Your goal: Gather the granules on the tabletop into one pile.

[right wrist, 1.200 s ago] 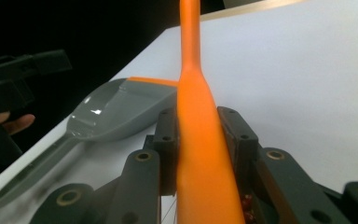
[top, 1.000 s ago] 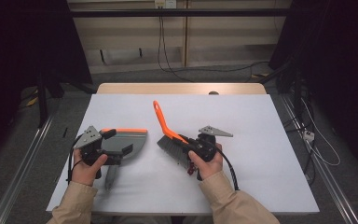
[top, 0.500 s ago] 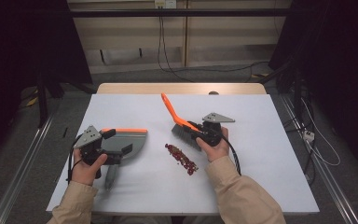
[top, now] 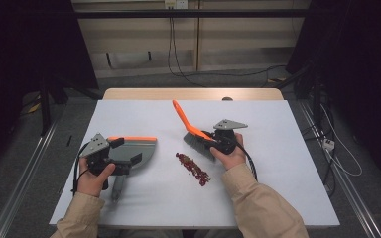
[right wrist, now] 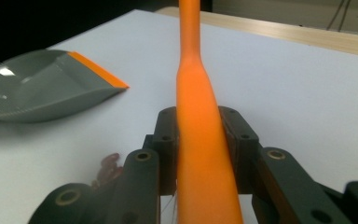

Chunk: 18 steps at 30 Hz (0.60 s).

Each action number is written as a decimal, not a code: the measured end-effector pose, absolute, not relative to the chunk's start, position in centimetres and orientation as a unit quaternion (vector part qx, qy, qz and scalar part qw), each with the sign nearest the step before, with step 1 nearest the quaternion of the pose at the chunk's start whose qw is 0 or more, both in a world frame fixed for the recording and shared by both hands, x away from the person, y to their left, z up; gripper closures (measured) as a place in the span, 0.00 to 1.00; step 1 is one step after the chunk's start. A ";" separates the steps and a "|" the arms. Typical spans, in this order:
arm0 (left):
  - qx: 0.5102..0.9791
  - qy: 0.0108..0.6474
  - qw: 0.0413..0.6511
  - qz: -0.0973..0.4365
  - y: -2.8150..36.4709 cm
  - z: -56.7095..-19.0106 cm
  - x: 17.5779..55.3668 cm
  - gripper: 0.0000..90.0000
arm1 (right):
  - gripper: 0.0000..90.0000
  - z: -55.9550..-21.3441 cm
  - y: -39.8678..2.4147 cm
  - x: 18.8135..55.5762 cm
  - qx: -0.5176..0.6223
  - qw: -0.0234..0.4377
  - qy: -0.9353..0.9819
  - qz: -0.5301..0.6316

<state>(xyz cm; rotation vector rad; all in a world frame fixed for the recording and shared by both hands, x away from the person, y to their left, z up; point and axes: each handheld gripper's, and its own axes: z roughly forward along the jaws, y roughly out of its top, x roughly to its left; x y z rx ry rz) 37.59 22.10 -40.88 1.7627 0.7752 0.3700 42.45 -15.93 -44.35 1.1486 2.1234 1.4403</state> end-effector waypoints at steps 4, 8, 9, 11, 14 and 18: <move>0.747 0.328 0.557 0.156 22.1 -40.9 37.6 0.06 | 0.78 -43.8 -15.9 42.8 0.394 0.158 0.768 0.479; 0.747 0.328 0.557 0.157 22.2 -40.9 37.6 0.06 | 0.78 -43.4 -15.9 43.3 0.372 0.152 0.796 0.453; 0.747 0.329 0.556 0.157 22.2 -40.9 37.6 0.06 | 0.78 -43.3 -15.9 43.4 0.365 0.150 0.802 0.449; 0.746 0.330 0.556 0.158 22.3 -40.9 37.6 0.06 | 0.78 -43.2 -16.2 43.6 0.350 0.141 0.814 0.442; 0.747 0.330 0.554 0.159 22.3 -40.9 37.6 0.06 | 0.78 -43.2 -16.6 43.9 0.350 0.127 0.814 0.447; 0.749 0.330 0.552 0.160 22.3 -40.9 37.6 0.06 | 0.79 -43.6 -16.7 44.2 0.356 0.116 0.797 0.474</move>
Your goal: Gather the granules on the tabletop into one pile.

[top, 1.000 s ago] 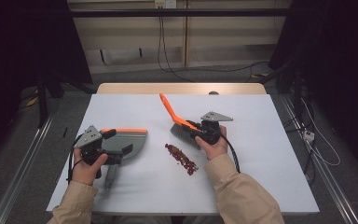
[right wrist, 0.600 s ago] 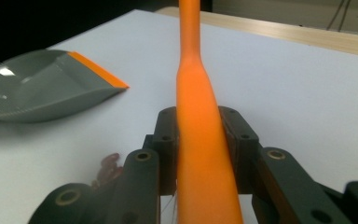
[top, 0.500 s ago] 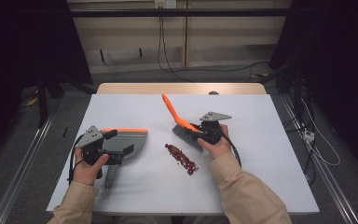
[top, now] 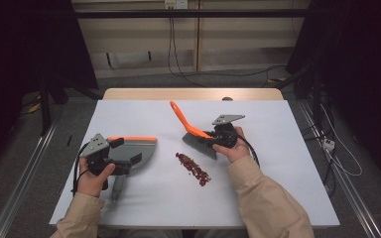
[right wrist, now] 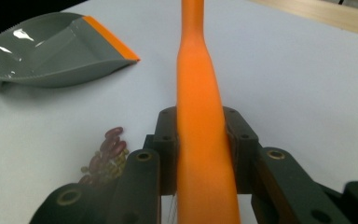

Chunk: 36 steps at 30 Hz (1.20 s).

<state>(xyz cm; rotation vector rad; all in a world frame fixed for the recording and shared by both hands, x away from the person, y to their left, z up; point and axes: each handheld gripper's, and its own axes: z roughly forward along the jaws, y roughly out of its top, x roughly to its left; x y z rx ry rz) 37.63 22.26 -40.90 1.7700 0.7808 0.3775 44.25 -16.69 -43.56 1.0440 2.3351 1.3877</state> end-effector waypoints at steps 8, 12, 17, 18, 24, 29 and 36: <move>0.751 0.331 0.549 0.161 22.2 -41.0 37.7 0.06 | 0.79 -43.6 -15.1 45.5 0.286 0.146 0.814 0.484; 0.748 0.334 0.550 0.163 22.3 -40.9 37.7 0.06 | 0.79 -44.1 -14.8 46.1 0.272 0.142 0.813 0.496; 0.749 0.334 0.549 0.163 22.4 -40.9 37.7 0.06 | 0.79 -43.9 -14.2 45.4 0.239 0.130 0.828 0.490; 0.748 0.334 0.549 0.163 22.4 -40.9 37.6 0.06 | 0.79 -43.8 -14.1 45.2 0.230 0.127 0.833 0.487; 0.743 0.337 0.555 0.164 22.7 -40.8 37.6 0.06 | 0.79 -43.6 -13.9 44.0 0.196 0.111 0.848 0.480; 0.740 0.340 0.556 0.163 22.9 -40.7 37.6 0.06 | 0.79 -43.6 -14.0 43.4 0.174 0.104 0.854 0.479; 0.737 0.344 0.558 0.165 23.1 -40.7 37.7 0.06 | 0.78 -43.6 -14.1 42.4 0.153 0.094 0.858 0.481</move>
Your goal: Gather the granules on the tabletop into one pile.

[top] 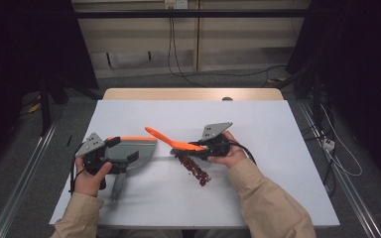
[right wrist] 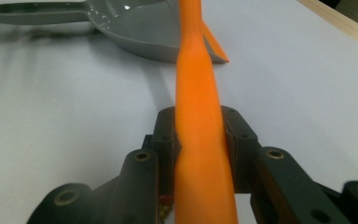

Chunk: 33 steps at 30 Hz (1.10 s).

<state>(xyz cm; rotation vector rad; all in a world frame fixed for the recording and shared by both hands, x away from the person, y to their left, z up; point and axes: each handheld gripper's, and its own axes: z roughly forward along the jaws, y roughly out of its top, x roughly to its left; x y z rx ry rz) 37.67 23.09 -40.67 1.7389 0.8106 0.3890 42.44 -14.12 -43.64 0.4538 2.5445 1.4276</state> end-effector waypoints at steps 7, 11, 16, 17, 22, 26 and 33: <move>0.736 0.344 0.559 0.167 23.2 -40.6 37.6 0.06 | 0.78 -43.7 -14.4 41.6 0.142 0.085 0.859 0.485; 0.736 0.345 0.558 0.166 23.1 -40.6 37.7 0.06 | 0.78 -43.7 -14.5 41.3 0.133 0.081 0.861 0.484; 0.736 0.346 0.558 0.166 23.1 -40.6 37.6 0.06 | 0.78 -43.6 -14.6 40.8 0.124 0.078 0.864 0.481; 0.736 0.346 0.558 0.166 23.1 -40.6 37.6 0.06 | 0.78 -43.6 -14.6 40.7 0.122 0.078 0.865 0.480; 0.736 0.346 0.557 0.168 23.1 -40.6 37.6 0.06 | 0.78 -43.7 -14.8 40.2 0.121 0.074 0.864 0.483; 0.735 0.346 0.558 0.168 23.0 -40.6 37.6 0.06 | 0.78 -43.6 -14.9 39.8 0.121 0.073 0.866 0.480; 0.735 0.346 0.558 0.167 22.9 -40.6 37.6 0.06 | 0.78 -43.5 -14.9 39.3 0.122 0.071 0.867 0.478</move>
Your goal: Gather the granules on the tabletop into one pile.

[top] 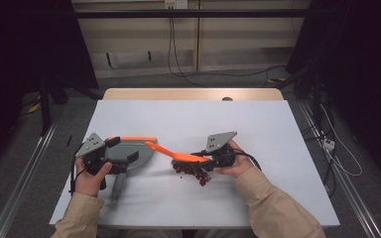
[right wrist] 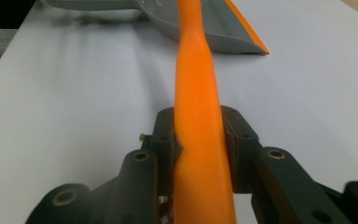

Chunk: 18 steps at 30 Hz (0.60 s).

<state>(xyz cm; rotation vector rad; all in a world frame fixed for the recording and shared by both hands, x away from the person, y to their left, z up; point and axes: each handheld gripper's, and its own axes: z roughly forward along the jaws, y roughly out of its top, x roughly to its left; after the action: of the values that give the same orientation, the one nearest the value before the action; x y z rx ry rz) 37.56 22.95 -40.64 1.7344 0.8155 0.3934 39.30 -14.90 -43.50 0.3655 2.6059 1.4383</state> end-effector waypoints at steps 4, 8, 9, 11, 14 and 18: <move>0.736 0.346 0.558 0.167 23.0 -40.6 37.6 0.06 | 0.78 -43.5 -14.9 39.0 0.121 0.070 0.867 0.478; 0.735 0.345 0.559 0.169 23.0 -40.6 37.5 0.06 | 0.78 -43.3 -14.9 38.8 0.120 0.068 0.870 0.474; 0.735 0.345 0.559 0.168 23.0 -40.6 37.5 0.06 | 0.78 -43.3 -14.9 38.7 0.122 0.066 0.869 0.474; 0.735 0.345 0.559 0.168 23.0 -40.6 37.5 0.06 | 0.78 -43.3 -14.8 38.5 0.119 0.067 0.870 0.473; 0.735 0.345 0.559 0.168 23.0 -40.6 37.5 0.06 | 0.78 -43.3 -14.9 38.4 0.122 0.068 0.869 0.475; 0.736 0.344 0.558 0.169 23.0 -40.6 37.5 0.06 | 0.78 -43.3 -14.9 38.2 0.121 0.066 0.869 0.476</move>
<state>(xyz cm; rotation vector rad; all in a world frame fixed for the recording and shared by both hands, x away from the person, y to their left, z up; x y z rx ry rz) 37.49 23.03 -40.57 1.7370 0.8107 0.3992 38.20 -14.92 -43.34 0.3657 2.6190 1.4354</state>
